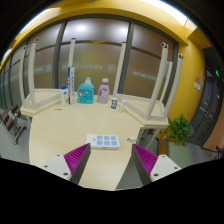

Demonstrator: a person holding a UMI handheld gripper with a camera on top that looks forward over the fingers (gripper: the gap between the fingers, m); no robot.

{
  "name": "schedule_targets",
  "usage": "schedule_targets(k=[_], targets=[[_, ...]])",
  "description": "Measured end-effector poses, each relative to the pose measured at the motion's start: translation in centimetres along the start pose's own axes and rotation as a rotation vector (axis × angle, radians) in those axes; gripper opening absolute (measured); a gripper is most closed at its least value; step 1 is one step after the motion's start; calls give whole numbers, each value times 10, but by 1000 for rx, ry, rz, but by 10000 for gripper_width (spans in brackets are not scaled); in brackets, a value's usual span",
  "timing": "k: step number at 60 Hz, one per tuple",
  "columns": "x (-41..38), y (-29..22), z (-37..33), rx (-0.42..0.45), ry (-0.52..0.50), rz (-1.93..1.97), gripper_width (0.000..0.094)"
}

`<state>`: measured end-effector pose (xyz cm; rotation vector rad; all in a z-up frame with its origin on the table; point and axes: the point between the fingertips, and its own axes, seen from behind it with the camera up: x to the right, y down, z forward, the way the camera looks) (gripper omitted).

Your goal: Unplug charger

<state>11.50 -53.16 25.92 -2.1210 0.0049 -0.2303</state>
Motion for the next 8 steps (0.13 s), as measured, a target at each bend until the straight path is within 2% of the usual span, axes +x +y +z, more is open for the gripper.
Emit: schedule_targets(k=[8], targets=[[3, -5, -5, 17, 17, -2, 851]])
